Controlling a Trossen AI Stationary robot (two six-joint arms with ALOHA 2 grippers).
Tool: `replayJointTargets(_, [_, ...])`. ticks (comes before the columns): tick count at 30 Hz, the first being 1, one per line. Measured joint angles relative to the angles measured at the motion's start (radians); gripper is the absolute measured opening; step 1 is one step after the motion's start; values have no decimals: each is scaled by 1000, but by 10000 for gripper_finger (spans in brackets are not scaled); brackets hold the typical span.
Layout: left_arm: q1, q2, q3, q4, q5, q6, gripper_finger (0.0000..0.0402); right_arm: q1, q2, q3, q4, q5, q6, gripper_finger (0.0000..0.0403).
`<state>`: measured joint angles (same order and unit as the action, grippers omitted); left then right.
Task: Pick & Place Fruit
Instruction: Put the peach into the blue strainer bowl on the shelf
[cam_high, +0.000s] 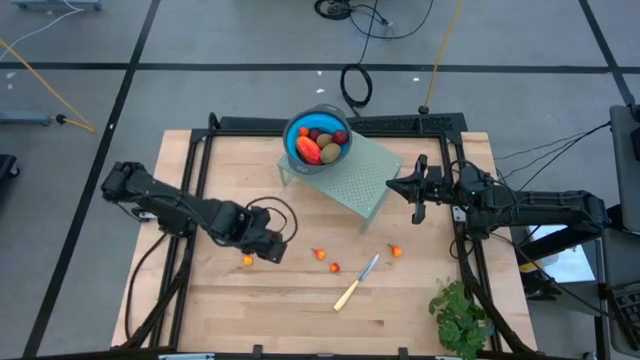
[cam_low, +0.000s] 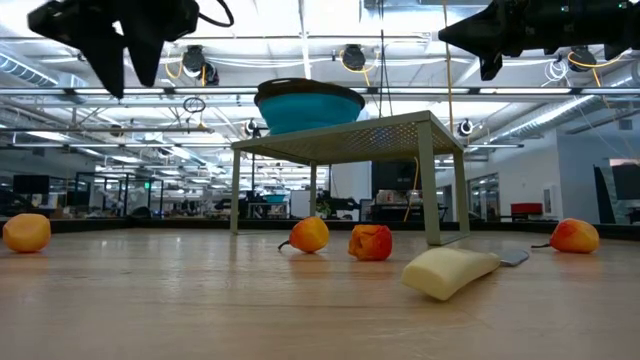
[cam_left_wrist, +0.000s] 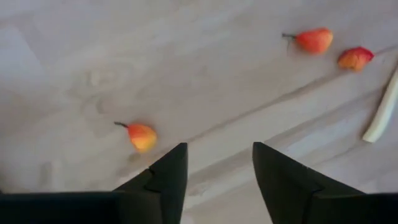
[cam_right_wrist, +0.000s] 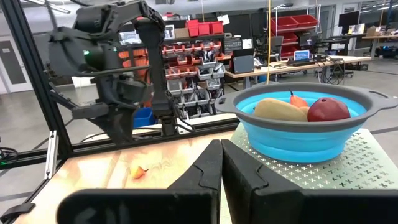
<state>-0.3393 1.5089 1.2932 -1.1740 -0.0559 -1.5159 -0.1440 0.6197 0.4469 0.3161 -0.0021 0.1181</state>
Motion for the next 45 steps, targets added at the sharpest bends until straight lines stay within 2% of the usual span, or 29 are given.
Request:
replayJointTargets(5, [-60, 0, -38, 17, 0, -99, 218, 0, 0, 0, 0, 0, 0, 2])
replayJointTargets(13, [-121, 0, -163, 38, 6, -368, 253, 0, 0, 0, 0, 0, -3, 2])
replayJointTargets(18, [-113, 0, -228, 141, 11, -440, 255, 0, 0, 0, 0, 0, -4, 2])
replayJointTargets(25, [-76, 0, -335, 268, 85, -561, 255, 0, 0, 0, 0, 0, -2, 2])
replayJointTargets(30, [-64, 0, -372, 289, 108, -637, 255, 0, 0, 0, 0, 0, -1, 2])
replayJointTargets(45, [-57, 0, -475, 328, 111, -739, 255, 0, 0, 0, 0, 0, -11, 2])
